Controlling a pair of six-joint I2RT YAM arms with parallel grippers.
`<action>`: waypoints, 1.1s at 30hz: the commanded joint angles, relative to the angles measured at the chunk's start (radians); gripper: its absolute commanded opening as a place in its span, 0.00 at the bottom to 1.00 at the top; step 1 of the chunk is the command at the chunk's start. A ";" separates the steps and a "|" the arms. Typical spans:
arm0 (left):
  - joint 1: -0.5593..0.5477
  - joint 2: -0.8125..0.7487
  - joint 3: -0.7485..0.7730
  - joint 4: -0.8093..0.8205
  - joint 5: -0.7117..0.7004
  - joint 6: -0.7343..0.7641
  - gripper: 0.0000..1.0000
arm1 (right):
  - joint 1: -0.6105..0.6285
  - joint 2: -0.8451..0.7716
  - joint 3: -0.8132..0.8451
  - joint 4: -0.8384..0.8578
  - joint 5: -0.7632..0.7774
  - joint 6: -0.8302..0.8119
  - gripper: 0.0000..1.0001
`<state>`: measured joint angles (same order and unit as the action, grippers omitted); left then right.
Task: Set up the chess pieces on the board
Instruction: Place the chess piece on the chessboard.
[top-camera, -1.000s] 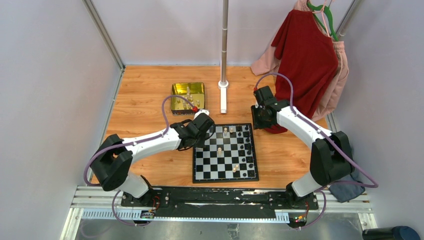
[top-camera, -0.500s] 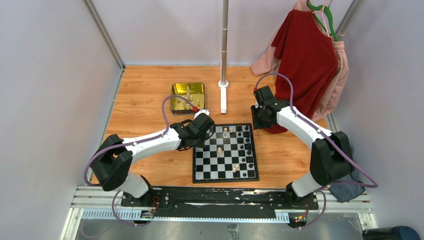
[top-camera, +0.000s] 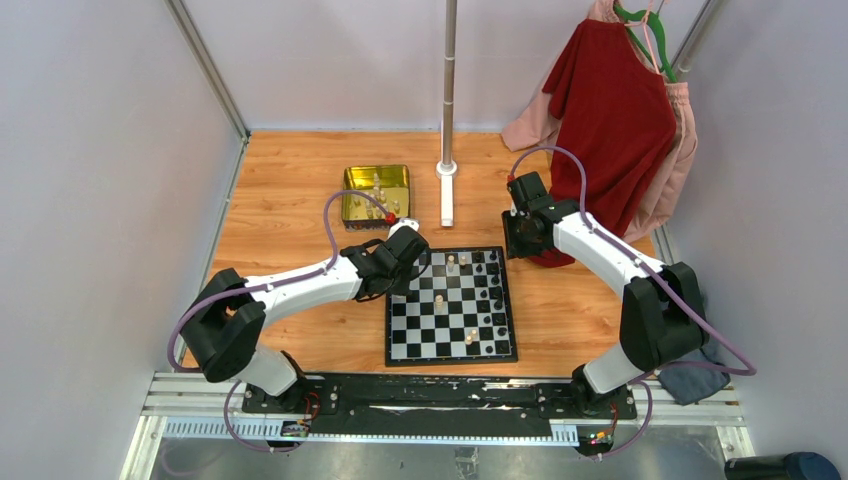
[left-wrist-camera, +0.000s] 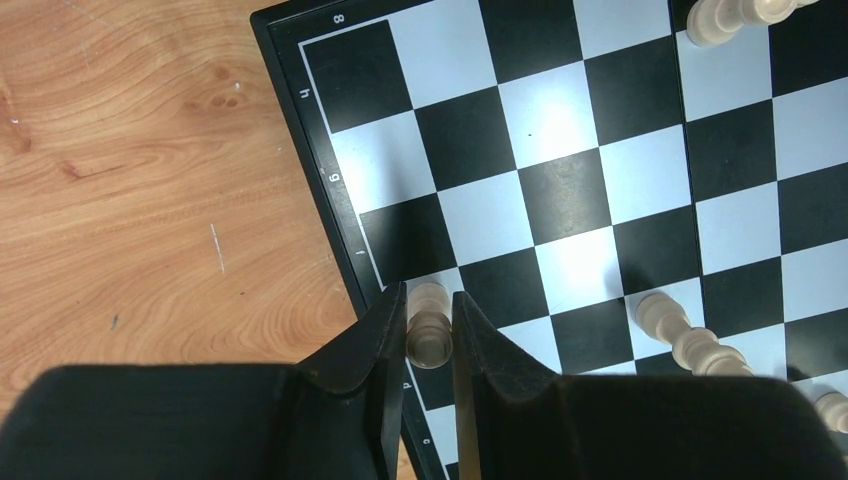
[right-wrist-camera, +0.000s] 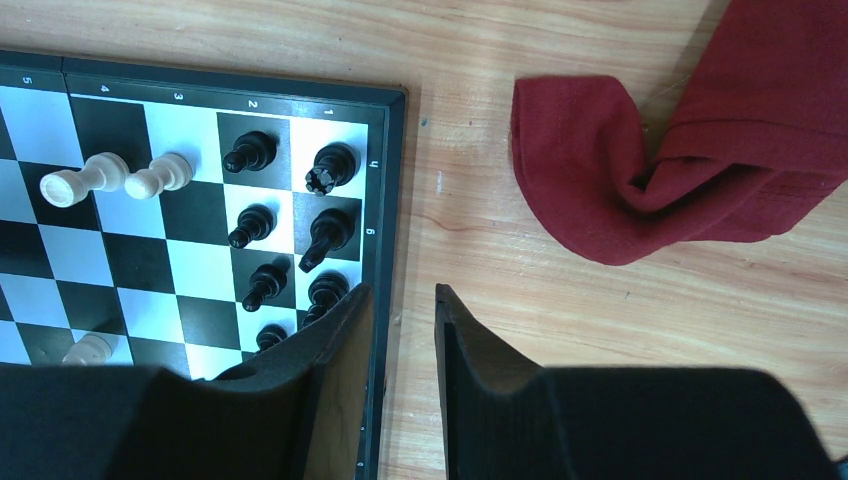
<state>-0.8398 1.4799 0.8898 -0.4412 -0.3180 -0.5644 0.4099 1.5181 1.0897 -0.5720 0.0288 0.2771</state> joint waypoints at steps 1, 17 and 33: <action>0.005 0.003 -0.026 0.006 0.009 -0.001 0.22 | -0.002 0.013 0.025 -0.017 0.018 0.012 0.34; 0.005 0.000 -0.035 0.010 0.015 -0.008 0.39 | -0.001 0.020 0.035 -0.026 0.019 0.010 0.33; 0.005 -0.043 0.014 -0.035 -0.022 -0.010 0.48 | 0.000 0.013 0.045 -0.034 0.023 0.003 0.33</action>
<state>-0.8398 1.4784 0.8665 -0.4435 -0.3103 -0.5686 0.4099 1.5311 1.1042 -0.5770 0.0292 0.2768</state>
